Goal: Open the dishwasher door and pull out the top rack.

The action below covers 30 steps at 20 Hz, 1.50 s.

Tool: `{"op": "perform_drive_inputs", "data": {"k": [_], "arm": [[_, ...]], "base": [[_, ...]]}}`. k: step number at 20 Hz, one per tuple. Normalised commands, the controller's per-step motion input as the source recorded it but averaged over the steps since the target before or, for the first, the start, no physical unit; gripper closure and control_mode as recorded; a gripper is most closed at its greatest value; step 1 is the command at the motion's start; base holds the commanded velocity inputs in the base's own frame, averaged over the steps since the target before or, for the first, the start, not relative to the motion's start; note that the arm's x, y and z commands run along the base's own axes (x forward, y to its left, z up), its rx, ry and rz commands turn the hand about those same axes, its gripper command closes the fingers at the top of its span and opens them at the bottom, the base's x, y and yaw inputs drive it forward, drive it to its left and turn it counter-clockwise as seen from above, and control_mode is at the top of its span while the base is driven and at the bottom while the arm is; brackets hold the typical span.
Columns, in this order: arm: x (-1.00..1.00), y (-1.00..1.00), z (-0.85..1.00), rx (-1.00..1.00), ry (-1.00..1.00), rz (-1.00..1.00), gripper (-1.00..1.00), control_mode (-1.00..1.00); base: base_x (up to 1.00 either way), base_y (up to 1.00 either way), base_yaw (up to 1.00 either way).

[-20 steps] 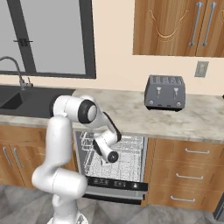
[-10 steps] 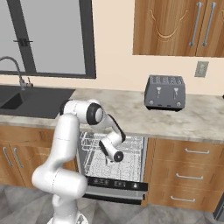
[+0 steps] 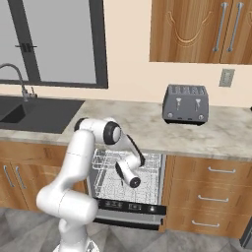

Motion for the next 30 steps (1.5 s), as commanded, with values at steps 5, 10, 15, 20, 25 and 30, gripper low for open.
{"op": "perform_drive_inputs", "data": {"k": [5, 10, 15, 20, 25, 30], "arm": [[0.21, -0.04, 0.0, 0.07, -0.17, 0.0, -1.0, -1.0], [0.41, 0.0, 0.0, 0.06, -0.08, -0.01, -1.0, -1.0], [0.37, 0.0, 0.0, 0.09, -0.02, -0.01, -1.0, -1.0], [0.46, 0.0, -0.19, 0.05, 0.0, -0.03, -1.0, -1.0], [0.53, 0.0, -0.34, 0.02, 0.0, -0.04, -1.0, -1.0], [0.57, 0.0, -0.1, 0.02, 0.0, -0.06, -1.0, -1.0]], "base": [[0.0, 0.0, 0.0], [0.0, 0.0, 0.0], [0.0, 0.0, 0.0], [0.0, 0.0, 0.0], [0.0, 0.0, 0.0], [0.0, 0.0, 0.0]]}}
